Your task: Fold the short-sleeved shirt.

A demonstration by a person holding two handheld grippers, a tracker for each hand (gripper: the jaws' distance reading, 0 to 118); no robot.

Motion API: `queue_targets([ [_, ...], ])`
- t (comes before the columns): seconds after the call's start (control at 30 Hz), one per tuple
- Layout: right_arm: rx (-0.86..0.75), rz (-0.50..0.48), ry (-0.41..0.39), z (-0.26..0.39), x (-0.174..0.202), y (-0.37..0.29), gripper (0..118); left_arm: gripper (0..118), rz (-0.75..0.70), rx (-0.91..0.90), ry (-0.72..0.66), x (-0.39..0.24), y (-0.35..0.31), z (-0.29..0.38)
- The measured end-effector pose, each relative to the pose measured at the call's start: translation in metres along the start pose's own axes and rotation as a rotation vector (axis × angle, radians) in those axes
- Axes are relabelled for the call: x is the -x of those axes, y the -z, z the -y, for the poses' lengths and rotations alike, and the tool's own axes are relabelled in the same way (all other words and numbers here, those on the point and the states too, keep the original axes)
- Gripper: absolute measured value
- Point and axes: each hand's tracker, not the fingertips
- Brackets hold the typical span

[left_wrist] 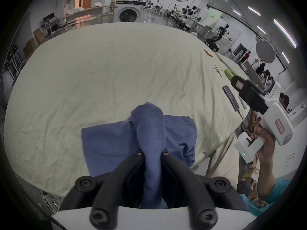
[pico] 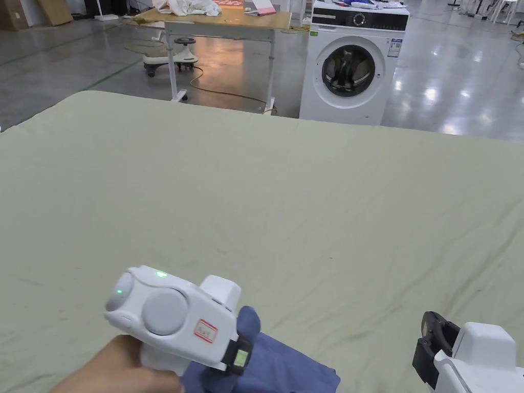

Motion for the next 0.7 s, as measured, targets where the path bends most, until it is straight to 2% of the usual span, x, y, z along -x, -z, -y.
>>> queue_targets([
  [0.43,0.013,0.007,0.005,0.004,0.001,0.000,0,11,0.021,0.060,-0.003,-0.032,0.055,-0.002],
  [0.47,0.013,0.006,0.005,0.004,0.001,0.000,0,18,0.049,0.065,-0.034,-0.030,0.058,-0.001],
  [0.57,0.012,0.006,0.007,0.004,0.001,-0.001,0,58,0.157,0.037,-0.047,-0.026,0.055,0.001],
  [0.6,0.011,0.007,0.003,0.004,0.001,-0.001,0,62,0.184,0.025,-0.033,-0.025,0.051,0.002],
  [0.7,0.012,0.014,-0.006,0.005,-0.002,-0.001,0,62,0.249,-0.018,-0.067,-0.015,0.037,0.003],
])
